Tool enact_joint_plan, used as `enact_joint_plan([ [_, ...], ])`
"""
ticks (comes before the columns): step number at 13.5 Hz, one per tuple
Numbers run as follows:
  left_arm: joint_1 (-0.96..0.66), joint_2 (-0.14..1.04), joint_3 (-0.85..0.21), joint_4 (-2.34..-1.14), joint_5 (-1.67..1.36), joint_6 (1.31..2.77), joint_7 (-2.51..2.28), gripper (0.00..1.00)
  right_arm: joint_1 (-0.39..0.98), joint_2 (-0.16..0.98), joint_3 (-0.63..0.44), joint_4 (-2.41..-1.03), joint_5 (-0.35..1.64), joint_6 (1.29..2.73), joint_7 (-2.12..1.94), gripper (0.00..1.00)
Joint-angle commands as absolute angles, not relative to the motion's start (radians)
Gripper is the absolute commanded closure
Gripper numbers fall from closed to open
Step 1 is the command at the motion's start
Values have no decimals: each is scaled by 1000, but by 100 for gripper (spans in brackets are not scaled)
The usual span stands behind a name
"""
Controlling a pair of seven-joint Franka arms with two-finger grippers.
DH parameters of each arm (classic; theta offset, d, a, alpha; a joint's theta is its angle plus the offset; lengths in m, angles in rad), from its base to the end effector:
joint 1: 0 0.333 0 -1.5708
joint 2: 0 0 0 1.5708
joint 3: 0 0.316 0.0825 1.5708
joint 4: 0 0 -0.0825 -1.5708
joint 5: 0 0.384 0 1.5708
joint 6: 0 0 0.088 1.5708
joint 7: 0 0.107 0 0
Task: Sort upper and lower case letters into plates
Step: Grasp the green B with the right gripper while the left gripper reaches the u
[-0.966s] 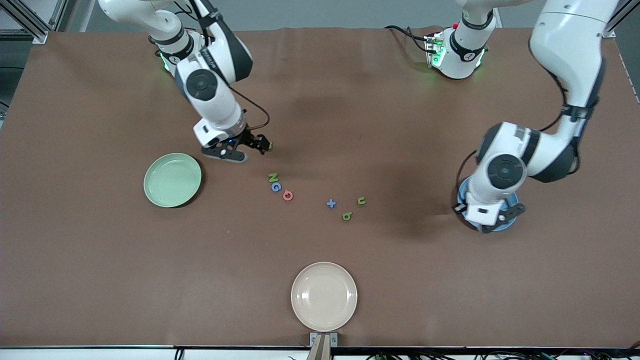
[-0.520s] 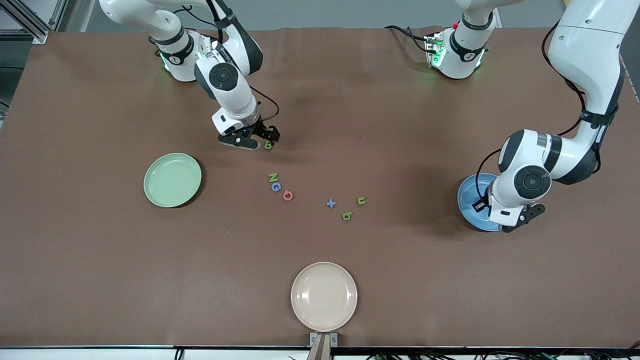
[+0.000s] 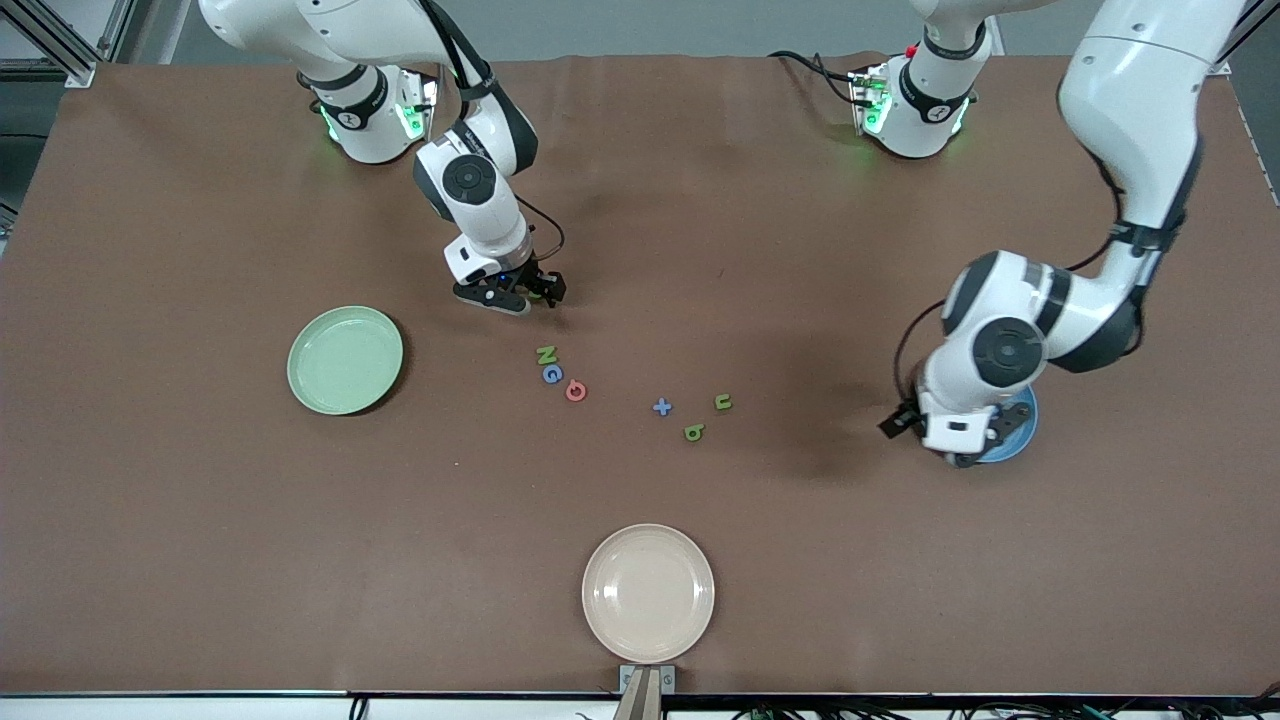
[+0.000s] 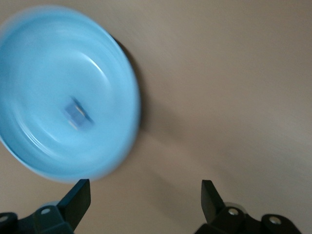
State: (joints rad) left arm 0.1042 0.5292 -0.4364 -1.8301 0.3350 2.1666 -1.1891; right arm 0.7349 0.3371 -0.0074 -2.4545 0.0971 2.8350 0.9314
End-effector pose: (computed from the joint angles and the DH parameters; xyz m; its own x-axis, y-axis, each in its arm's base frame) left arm 0.6058 -0.1773 0.2549 0.7721 0.6353 -0.0166 0.6281 -0.7667 -0.1333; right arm 0.3648 0.3179 0.1683 0.9567 -0.2911 0.0004 -0.2907 -0.9554 -0.0522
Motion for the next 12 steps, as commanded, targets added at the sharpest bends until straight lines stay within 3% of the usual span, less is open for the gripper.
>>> enact_joint_plan([
  [1,-21,630,-433,-1723,311,2154,-1400,0,758,325,-15,-2459,101,2829,948,17],
  [5,-178,707,-430,-1637,342,2167,-1462,0,784,322,-15,-2448,101,2766,959,22],
  [9,-268,793,-423,-1543,383,2192,-1468,3,795,321,-17,-2437,101,2735,965,35],
  [12,-273,816,-423,-1543,397,2262,-1457,13,795,324,-20,-2431,100,2735,965,46],
])
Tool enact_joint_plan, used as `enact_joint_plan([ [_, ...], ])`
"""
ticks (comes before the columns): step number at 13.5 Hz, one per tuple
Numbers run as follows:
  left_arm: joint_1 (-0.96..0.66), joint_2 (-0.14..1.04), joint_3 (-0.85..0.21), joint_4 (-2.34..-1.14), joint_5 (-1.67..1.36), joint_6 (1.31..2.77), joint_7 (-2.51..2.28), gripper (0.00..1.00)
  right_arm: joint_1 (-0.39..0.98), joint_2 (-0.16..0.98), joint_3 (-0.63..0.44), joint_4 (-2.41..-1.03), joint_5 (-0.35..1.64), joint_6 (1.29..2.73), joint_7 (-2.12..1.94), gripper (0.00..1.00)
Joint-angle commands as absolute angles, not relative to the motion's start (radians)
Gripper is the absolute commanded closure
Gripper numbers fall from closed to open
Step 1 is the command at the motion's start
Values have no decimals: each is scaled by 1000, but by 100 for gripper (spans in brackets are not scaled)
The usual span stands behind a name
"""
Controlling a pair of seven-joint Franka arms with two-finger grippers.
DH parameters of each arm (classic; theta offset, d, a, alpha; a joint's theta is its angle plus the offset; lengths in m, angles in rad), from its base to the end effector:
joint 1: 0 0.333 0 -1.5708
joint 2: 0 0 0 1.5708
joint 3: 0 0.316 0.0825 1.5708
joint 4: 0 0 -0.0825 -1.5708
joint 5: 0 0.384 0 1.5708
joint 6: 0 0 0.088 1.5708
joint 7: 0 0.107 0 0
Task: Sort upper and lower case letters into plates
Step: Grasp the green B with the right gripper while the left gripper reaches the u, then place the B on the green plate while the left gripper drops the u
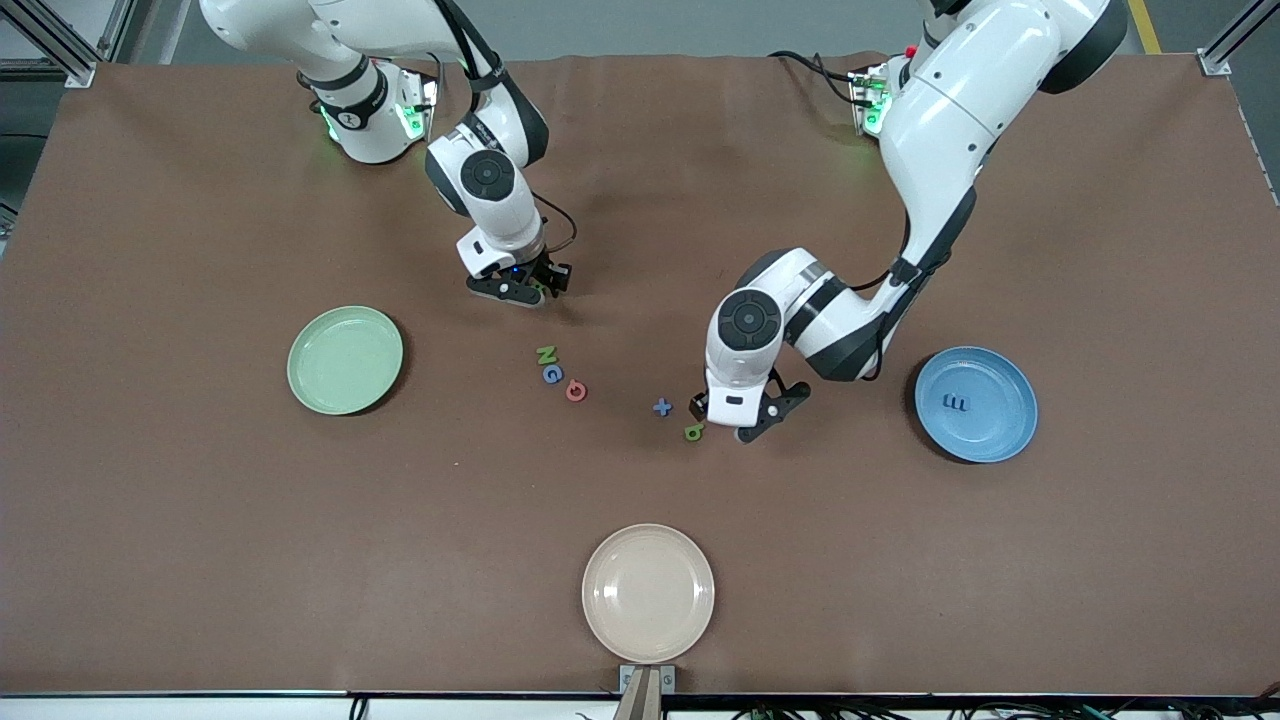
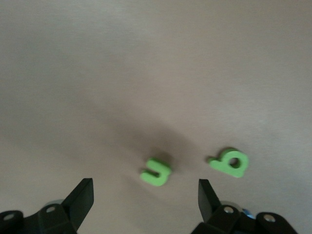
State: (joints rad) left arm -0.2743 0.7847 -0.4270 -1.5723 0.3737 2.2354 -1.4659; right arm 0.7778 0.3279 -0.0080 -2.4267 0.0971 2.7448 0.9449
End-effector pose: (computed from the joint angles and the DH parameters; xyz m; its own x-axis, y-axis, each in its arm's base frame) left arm 0.5630 -0.4070 0.2044 0.8069 0.5904 -0.0181 0.5896 -0.8070 -0.0338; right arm 0.3532 0.3367 0.1732 0.9647 -0.2610 -0.0341 -0.2615 -0.9651 -0.0109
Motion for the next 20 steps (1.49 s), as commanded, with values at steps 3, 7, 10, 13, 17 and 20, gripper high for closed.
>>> enact_joint_plan([
  [3,-285,848,-423,-1542,442,2299,-1459,23,788,322,-26,-2424,98,2735,963,46],
  [7,-291,856,-420,-1542,440,2299,-1471,31,785,324,-28,-2422,98,2735,965,49],
  [10,-290,853,-420,-1545,442,2298,-1471,40,782,324,-28,-2422,95,2735,965,68],
  [13,-285,856,-420,-1546,442,2298,-1471,69,778,322,-29,-2424,94,2735,965,100],
  [17,-273,835,-419,-1548,442,2277,-1471,100,765,252,-119,-2401,86,2630,857,100],
  [20,-220,758,-417,-1549,490,2163,-1447,100,743,178,-280,-2362,86,2464,608,100],
])
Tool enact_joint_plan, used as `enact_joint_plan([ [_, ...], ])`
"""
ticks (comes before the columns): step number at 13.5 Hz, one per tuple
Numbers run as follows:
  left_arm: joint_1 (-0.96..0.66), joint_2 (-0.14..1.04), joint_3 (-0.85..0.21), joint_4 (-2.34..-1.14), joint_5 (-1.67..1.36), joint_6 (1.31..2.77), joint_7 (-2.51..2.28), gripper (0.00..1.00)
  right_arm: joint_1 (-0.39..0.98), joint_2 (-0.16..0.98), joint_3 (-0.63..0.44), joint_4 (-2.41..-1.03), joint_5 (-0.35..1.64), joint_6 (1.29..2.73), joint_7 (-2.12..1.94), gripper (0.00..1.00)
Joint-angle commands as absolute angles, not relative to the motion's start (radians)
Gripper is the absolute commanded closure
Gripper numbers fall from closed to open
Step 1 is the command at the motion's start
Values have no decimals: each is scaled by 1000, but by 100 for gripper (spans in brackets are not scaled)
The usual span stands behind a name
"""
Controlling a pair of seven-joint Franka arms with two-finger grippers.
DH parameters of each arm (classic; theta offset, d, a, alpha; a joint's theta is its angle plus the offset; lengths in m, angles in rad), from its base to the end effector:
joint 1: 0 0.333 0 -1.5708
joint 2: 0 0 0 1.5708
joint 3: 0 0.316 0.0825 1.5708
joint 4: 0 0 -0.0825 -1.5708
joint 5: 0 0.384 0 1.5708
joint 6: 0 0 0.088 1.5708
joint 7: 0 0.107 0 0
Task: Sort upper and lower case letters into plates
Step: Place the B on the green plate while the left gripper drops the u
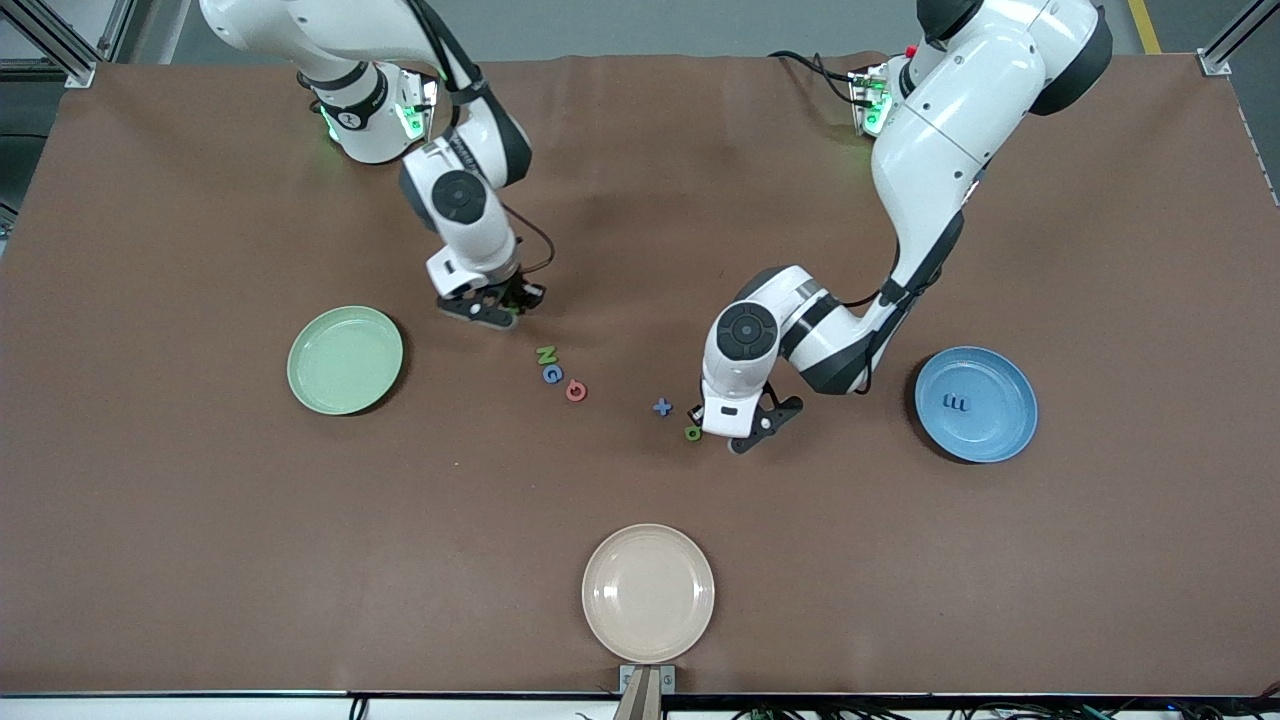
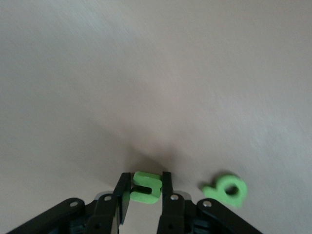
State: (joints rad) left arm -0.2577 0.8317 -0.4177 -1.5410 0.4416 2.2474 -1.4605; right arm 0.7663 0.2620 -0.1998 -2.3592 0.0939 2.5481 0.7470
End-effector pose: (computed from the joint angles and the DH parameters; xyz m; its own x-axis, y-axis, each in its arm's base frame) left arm 0.5788 -0.3929 0.1855 0.8170 0.5763 0.0210 0.5766 -0.8160 -0.0406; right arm 0.4279 0.2674 0.2143 0.9663 -0.2532 -0.0454 -0.2511 -0.9668 0.0478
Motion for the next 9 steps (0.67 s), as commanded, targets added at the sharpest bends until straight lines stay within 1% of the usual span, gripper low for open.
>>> enact_joint_plan([
  [1,-181,724,-419,-1552,518,2102,-1401,100,727,160,-335,-2361,87,2438,509,100],
  [3,-123,665,-428,-1580,523,2004,-1263,100,701,155,-415,-2364,87,2436,341,100],
  [4,-80,631,-428,-1612,523,1990,-1206,100,672,161,-442,-2365,87,2445,266,100],
  [6,0,560,-430,-1707,523,1990,-1128,100,586,166,-446,-2376,87,2471,154,100],
  [9,118,517,-431,-1799,523,1994,-1026,100,549,198,-445,-2445,87,2586,110,100],
])
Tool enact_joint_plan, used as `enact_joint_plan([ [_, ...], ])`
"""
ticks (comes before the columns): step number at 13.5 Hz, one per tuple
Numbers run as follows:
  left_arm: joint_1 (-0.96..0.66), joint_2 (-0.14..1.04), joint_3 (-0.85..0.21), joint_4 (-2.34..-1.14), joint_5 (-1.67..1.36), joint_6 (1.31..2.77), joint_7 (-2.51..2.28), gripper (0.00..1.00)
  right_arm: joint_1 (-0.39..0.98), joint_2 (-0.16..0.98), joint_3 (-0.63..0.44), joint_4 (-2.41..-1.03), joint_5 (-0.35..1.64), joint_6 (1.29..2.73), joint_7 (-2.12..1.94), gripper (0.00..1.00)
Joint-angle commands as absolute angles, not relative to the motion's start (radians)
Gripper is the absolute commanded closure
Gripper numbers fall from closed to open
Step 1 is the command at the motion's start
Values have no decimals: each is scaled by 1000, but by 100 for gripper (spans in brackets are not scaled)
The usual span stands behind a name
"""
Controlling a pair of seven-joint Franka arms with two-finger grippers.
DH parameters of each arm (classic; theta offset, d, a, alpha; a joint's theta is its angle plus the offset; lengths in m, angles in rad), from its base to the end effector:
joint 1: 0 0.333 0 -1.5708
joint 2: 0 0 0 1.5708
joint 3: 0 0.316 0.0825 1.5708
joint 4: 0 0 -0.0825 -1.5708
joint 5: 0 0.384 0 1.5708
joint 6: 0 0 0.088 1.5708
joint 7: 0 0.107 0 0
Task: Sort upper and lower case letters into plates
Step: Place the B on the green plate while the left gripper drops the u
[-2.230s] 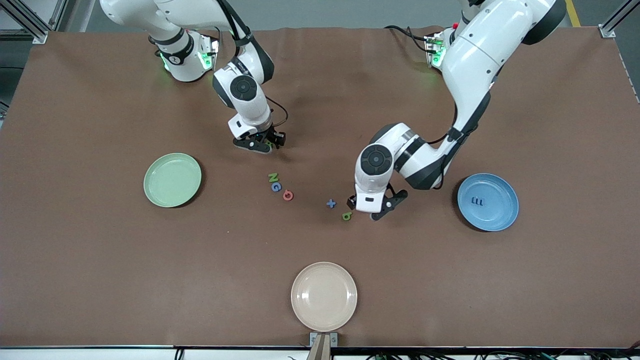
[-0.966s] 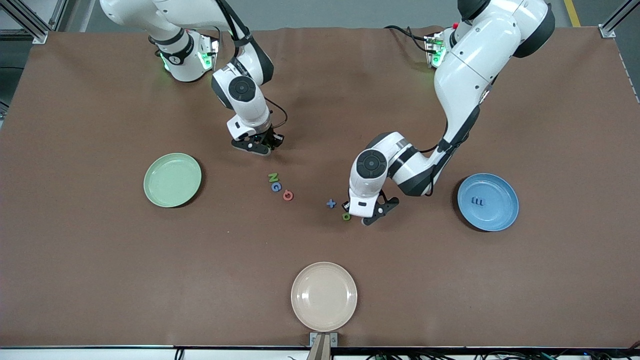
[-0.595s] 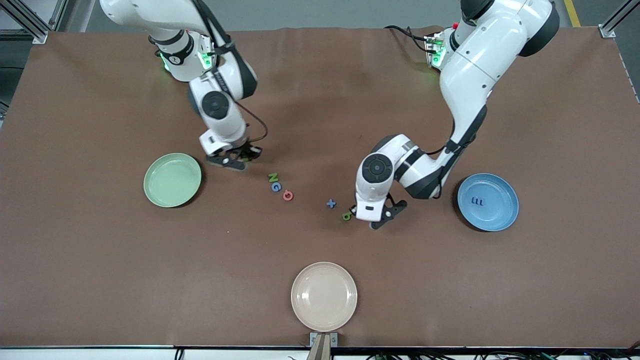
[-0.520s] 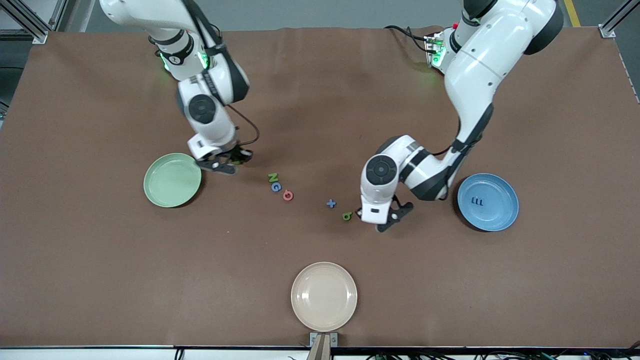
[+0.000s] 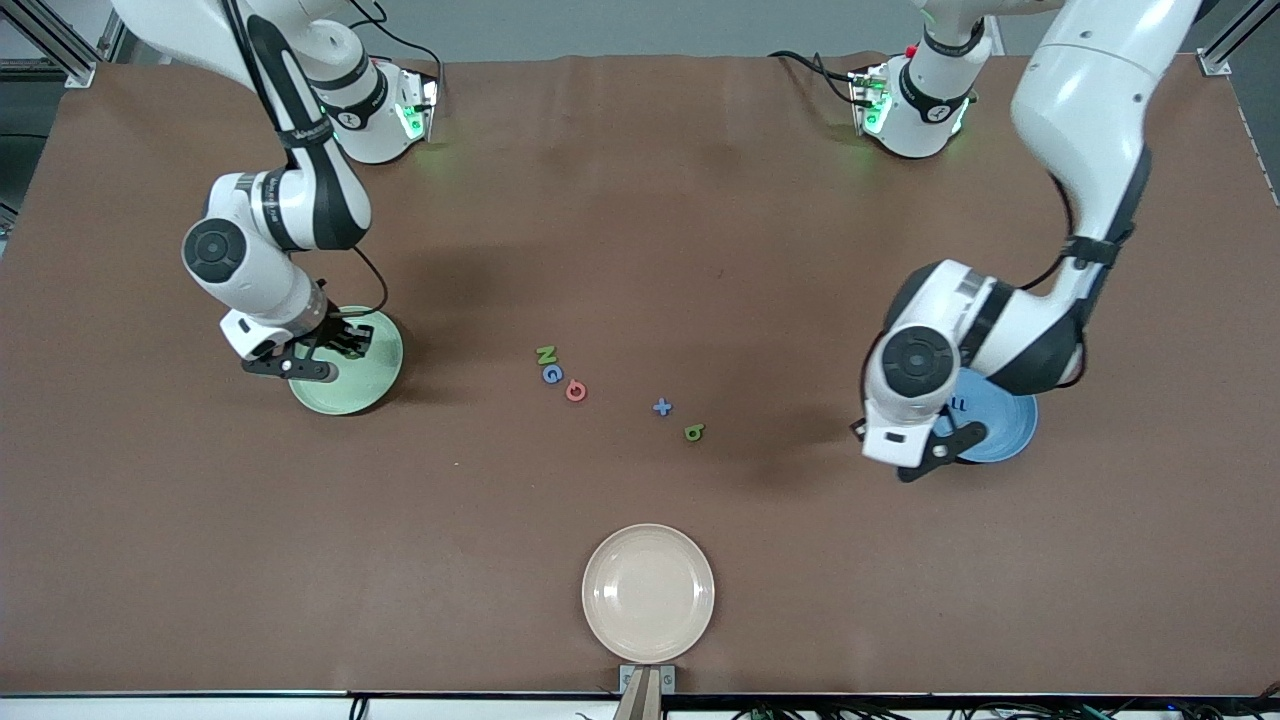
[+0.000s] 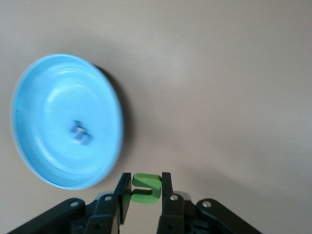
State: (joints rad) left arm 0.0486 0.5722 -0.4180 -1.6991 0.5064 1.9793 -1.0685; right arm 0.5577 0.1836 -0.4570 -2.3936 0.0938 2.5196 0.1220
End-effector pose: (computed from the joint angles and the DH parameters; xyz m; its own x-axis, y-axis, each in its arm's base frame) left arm 0.6232 -0.1810 0.2685 0.8915 0.4509 0.0440 0.4426 -0.8461 -0.2970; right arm 0.4953 0.0454 0.2459 0.9951 -0.0938 -0.0310 -0.0927 -0.9951 0.0328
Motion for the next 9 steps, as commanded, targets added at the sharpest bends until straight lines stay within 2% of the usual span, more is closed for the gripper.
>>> enact_joint_plan([
  [1,152,518,-431,-1804,523,1996,-1019,100,546,222,-443,-2453,89,2611,110,100],
  [3,192,532,-430,-1816,523,2005,-1009,99,546,268,-442,-2454,90,2634,112,98],
  [4,219,549,-430,-1815,525,2006,-1003,95,546,279,-442,-2454,92,2634,113,90],
  [5,245,564,-430,-1813,525,2022,-1003,90,546,284,-442,-2451,92,2629,115,61],
  [6,265,572,-428,-1813,525,2040,-1003,78,546,282,-442,-2450,92,2625,117,1],
  [8,299,591,-428,-1809,526,2062,-1000,11,548,270,-443,-2439,95,2588,123,0],
  [9,299,585,-429,-1807,525,2065,-1002,0,551,253,-442,-2416,97,2538,126,0],
])
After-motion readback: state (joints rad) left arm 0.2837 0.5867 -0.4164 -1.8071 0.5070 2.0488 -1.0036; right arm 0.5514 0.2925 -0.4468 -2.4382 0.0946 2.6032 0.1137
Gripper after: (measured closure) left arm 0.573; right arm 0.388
